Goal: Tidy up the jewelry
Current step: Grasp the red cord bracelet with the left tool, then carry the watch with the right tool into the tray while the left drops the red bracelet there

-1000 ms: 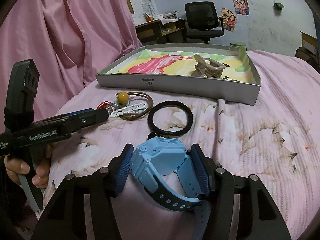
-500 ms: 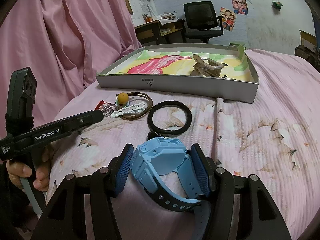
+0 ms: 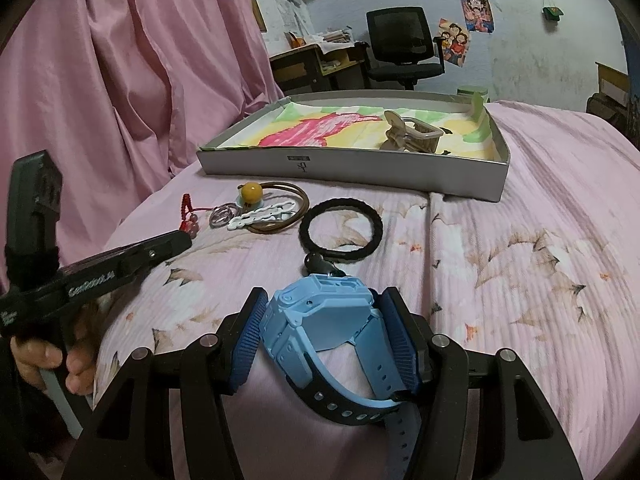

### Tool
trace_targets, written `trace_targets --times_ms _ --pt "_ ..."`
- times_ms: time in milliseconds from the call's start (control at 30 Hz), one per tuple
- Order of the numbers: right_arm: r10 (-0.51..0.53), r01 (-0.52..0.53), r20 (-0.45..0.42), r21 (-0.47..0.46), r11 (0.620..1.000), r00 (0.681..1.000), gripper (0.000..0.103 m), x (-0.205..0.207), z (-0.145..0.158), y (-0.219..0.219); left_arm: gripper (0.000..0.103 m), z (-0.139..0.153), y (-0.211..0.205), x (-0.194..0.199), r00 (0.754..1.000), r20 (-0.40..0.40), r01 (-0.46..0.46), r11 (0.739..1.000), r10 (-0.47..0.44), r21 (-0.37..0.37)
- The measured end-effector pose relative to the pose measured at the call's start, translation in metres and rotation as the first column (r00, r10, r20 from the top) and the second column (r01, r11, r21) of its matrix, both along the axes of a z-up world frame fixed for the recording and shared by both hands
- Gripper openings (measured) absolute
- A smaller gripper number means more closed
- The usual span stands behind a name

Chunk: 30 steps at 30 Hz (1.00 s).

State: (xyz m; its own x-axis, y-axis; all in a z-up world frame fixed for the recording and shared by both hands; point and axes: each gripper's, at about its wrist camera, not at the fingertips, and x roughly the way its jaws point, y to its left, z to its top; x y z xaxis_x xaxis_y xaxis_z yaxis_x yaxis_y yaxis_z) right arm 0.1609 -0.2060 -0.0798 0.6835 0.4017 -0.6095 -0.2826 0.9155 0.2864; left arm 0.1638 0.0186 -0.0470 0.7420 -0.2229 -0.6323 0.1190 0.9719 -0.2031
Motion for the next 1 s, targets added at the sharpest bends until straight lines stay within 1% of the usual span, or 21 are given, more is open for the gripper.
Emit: trace_targets --times_ms 67,200,333,500,667,767,900,1000 --pt "-0.004 0.004 0.011 -0.003 1.000 1.000 0.053 -0.003 0.002 -0.001 0.007 0.003 -0.004 -0.010 1.000 0.022 0.010 1.000 -0.011 0.012" --pt "-0.033 0.032 0.086 0.006 0.999 0.996 0.053 -0.016 0.012 -0.004 0.007 0.010 -0.014 -0.030 0.996 0.085 0.028 0.999 -0.032 0.046" --pt "-0.052 0.048 0.159 0.029 0.998 0.986 0.053 -0.024 0.024 -0.010 0.007 0.024 -0.020 -0.047 0.984 0.173 0.026 0.998 -0.034 0.048" --pt "-0.093 0.076 0.244 0.079 0.994 0.965 0.053 -0.025 0.041 -0.020 0.007 0.044 -0.026 -0.053 0.964 0.264 0.011 0.998 -0.025 0.055" --pt "-0.112 0.085 0.301 0.101 0.991 0.947 0.053 -0.014 0.058 -0.024 0.007 0.064 -0.039 -0.042 0.938 0.345 -0.003 0.997 -0.025 0.081" --pt "-0.120 0.090 0.347 0.102 0.991 0.930 0.053 -0.003 0.070 -0.025 0.007 0.072 -0.045 -0.029 0.926 0.377 -0.009 0.996 -0.024 0.085" --pt "-0.141 0.098 0.396 0.126 0.987 0.907 0.053 0.027 0.087 -0.029 0.007 0.081 -0.046 -0.008 0.913 0.407 -0.025 0.996 -0.011 0.083" --pt "-0.146 0.103 0.426 0.123 0.987 0.893 0.053 0.045 0.095 -0.033 0.007 0.085 -0.045 0.012 0.907 0.420 -0.037 0.997 0.003 0.074"
